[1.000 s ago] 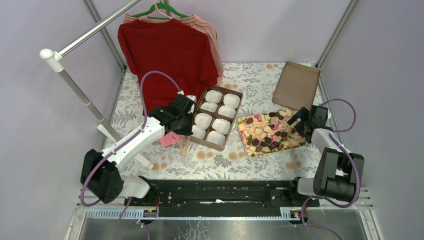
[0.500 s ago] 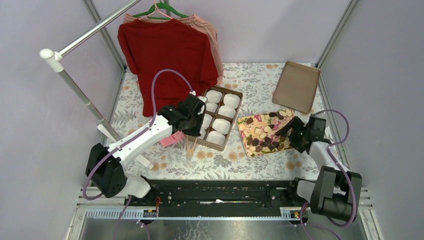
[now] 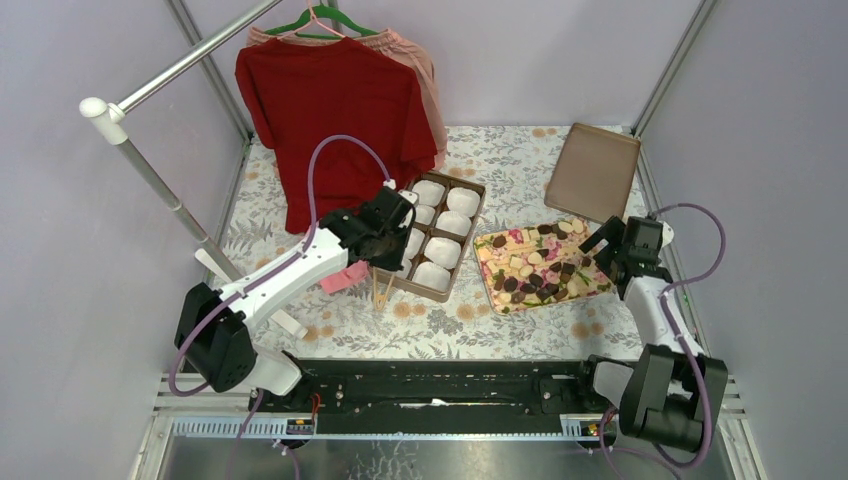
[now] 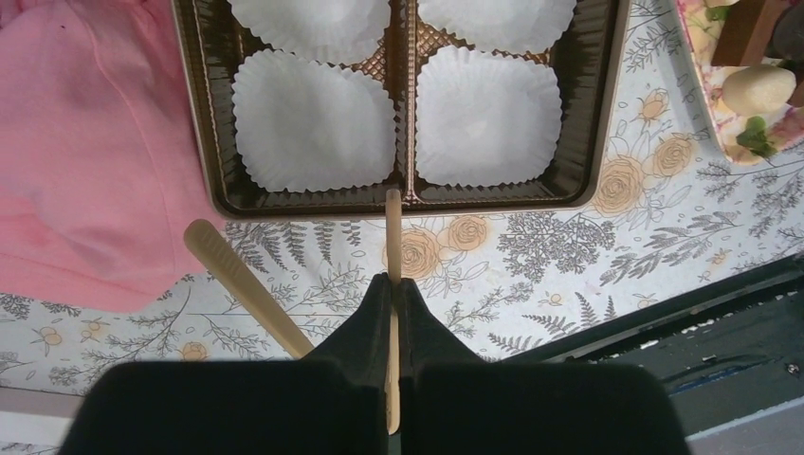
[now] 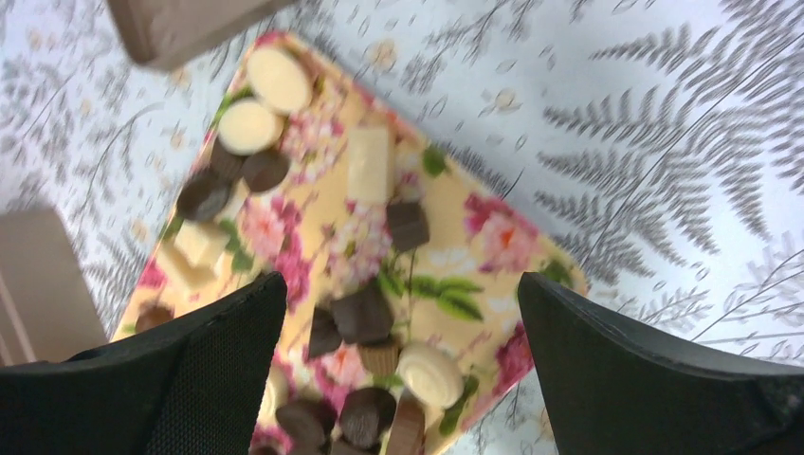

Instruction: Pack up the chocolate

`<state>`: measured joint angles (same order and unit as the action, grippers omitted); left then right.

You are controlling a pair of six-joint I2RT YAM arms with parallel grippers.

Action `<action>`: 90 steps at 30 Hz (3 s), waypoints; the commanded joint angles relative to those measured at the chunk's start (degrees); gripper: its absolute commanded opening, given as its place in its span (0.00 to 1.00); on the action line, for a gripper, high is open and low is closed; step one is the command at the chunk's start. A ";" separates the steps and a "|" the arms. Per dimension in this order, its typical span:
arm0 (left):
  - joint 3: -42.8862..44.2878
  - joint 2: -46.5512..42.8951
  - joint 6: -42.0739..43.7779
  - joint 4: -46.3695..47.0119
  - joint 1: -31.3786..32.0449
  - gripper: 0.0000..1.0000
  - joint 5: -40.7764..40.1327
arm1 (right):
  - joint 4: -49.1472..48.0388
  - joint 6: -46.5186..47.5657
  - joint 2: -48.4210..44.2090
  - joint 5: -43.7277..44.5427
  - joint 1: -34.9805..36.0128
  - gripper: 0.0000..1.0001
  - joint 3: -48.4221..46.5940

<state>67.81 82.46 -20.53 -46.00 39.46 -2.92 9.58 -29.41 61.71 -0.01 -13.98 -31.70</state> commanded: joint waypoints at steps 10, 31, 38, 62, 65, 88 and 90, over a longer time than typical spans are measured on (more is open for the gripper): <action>1.25 0.58 4.17 1.64 0.35 0.00 -1.86 | -5.65 1.85 17.95 4.29 -1.23 1.00 -8.44; 0.49 -0.78 3.72 3.20 1.58 0.00 2.65 | -0.73 1.02 6.80 -18.95 -0.98 1.00 4.61; 1.76 0.48 3.23 3.24 3.57 0.00 3.91 | 5.13 1.64 -4.56 -13.71 -0.70 1.00 4.20; 12.20 10.19 1.72 5.03 13.69 0.00 5.05 | -30.05 -28.35 -7.46 -22.64 28.80 0.73 7.65; 13.52 11.35 1.10 5.22 14.48 0.00 5.15 | -32.37 -29.01 -5.05 -21.56 31.84 0.71 7.65; 17.27 14.81 -3.80 7.45 15.63 0.00 5.62 | -42.36 -32.16 3.41 -19.47 44.43 0.25 8.11; 16.26 14.01 -4.25 8.31 15.56 0.01 5.12 | -42.46 -32.45 3.16 -19.50 44.54 0.12 8.11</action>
<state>83.94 97.03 -23.24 -41.85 54.68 2.52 -29.02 -61.01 65.04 -20.49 29.91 -23.64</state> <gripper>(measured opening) 0.028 0.229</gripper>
